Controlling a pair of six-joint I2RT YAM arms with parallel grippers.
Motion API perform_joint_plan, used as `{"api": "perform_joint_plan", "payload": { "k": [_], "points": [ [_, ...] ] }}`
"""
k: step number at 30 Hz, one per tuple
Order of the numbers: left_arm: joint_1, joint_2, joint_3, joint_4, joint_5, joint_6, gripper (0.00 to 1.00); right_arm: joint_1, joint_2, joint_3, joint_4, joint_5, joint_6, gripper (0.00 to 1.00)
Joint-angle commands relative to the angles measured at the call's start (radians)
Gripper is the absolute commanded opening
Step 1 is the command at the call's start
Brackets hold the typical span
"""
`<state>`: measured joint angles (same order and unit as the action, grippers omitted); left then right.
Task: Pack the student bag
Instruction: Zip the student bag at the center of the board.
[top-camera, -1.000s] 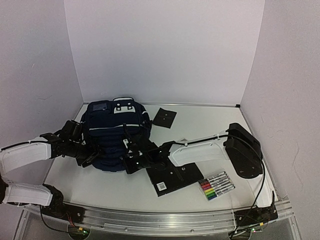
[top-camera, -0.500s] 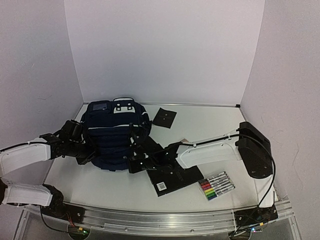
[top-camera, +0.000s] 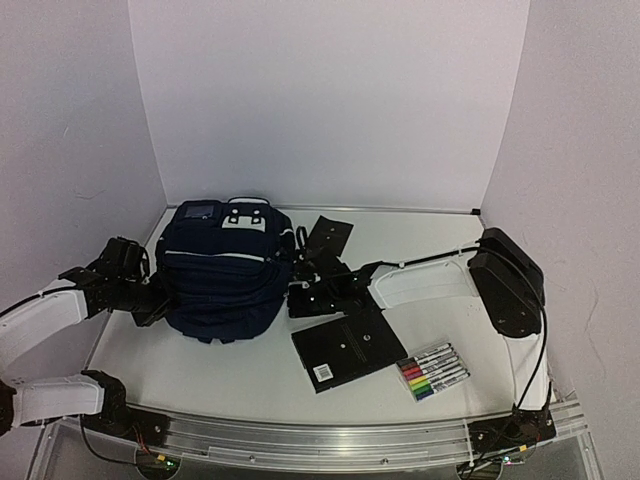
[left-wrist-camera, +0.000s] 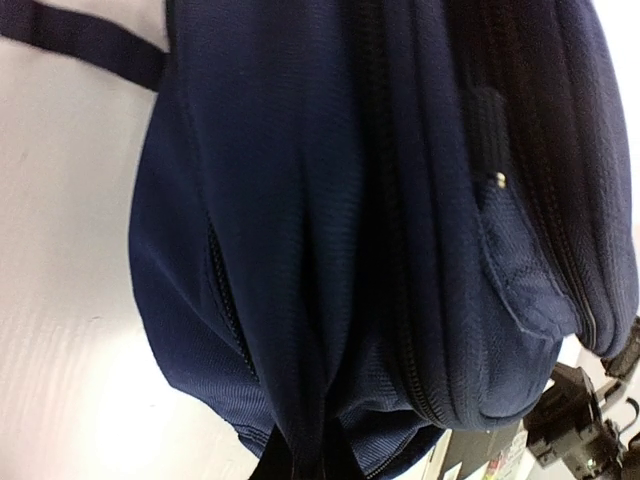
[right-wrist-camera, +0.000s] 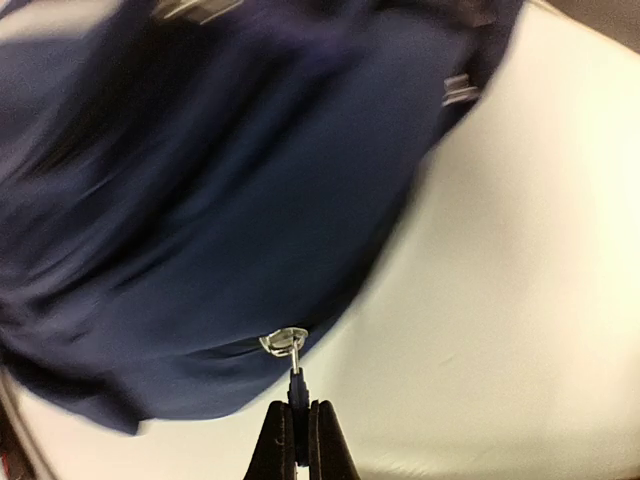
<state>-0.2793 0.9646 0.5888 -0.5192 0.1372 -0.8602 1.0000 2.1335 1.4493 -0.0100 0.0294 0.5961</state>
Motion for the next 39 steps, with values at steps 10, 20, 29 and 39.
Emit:
{"api": "perform_joint_plan", "payload": {
  "k": [10, 20, 29, 39],
  "points": [
    [0.033, 0.037, 0.266, -0.154, 0.106, 0.348, 0.56, -0.065, -0.116, -0.085, 0.091, -0.138, -0.139, 0.0],
    [-0.285, 0.186, 0.579, -0.284, -0.012, 0.503, 0.77, -0.065, -0.154, -0.127, 0.191, -0.261, -0.116, 0.0],
    [-0.526, 0.495, 0.755, -0.228, -0.342, 0.637, 0.79, -0.065, -0.156, -0.137, 0.201, -0.255, -0.097, 0.0],
    [-0.645, 0.66, 0.743, -0.184, -0.338, 0.599, 0.52, -0.064, -0.159, -0.141, 0.211, -0.248, -0.085, 0.0]
  ]
}}
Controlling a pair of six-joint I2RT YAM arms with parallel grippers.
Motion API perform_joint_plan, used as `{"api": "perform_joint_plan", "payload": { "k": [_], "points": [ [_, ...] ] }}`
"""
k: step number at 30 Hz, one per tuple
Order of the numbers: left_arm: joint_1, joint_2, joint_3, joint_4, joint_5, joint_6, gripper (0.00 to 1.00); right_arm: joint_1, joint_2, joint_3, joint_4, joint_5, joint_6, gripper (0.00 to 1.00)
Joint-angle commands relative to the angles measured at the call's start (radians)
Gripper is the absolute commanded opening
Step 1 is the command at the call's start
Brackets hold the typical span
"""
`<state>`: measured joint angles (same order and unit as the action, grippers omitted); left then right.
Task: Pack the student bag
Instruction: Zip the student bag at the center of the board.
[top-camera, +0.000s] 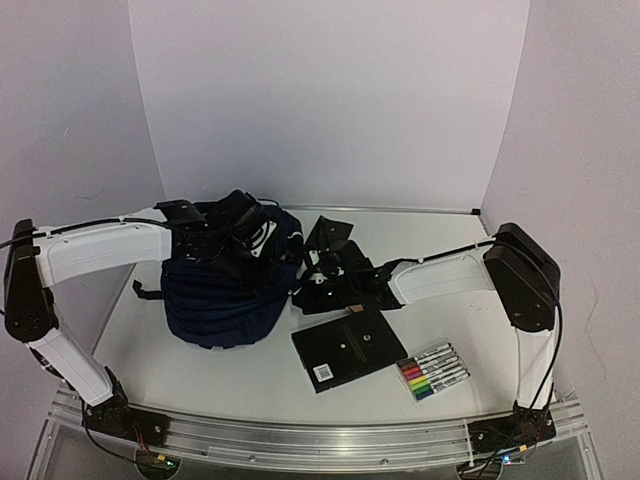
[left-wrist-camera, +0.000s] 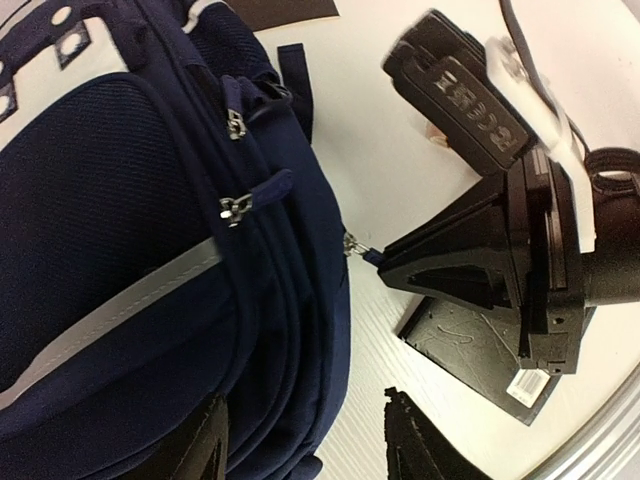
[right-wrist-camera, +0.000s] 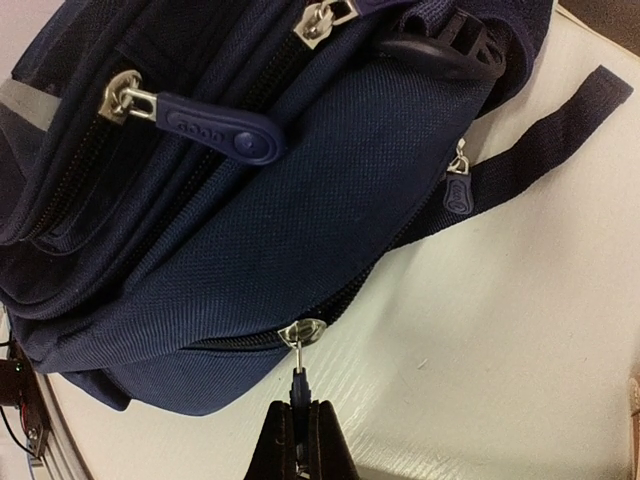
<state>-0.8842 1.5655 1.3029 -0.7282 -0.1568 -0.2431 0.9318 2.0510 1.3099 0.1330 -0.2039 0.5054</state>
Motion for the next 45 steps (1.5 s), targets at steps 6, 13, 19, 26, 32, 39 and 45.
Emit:
{"api": "perform_joint_plan", "payload": {
  "k": [6, 13, 19, 26, 32, 39, 45],
  "points": [
    [-0.048, 0.119, 0.016, 0.025, -0.15, -0.044, 0.59, 0.004, -0.079, -0.003, 0.069, -0.018, 0.006, 0.0],
    [-0.062, 0.181, 0.03, -0.024, -0.326, -0.067, 0.47, 0.003, -0.097, -0.009, 0.071, 0.001, 0.016, 0.0],
    [-0.063, 0.156, -0.007, -0.041, -0.329, -0.081, 0.04, 0.0, -0.111, -0.012, 0.021, 0.164, 0.08, 0.0],
    [-0.064, -0.002, -0.093, -0.005, -0.199, -0.004, 0.0, -0.076, -0.057, 0.018, -0.045, 0.275, 0.149, 0.0],
    [-0.064, -0.114, -0.125, -0.032, -0.089, 0.078, 0.0, -0.142, 0.033, 0.105, -0.059, 0.274, 0.133, 0.0],
    [-0.064, -0.187, -0.147, -0.062, -0.036, 0.112, 0.0, -0.182, 0.094, 0.163, -0.057, 0.222, 0.078, 0.0],
    [-0.062, -0.178, -0.147, -0.072, -0.003, 0.085, 0.0, -0.187, 0.038, 0.135, -0.055, 0.202, 0.006, 0.0]
  ]
}}
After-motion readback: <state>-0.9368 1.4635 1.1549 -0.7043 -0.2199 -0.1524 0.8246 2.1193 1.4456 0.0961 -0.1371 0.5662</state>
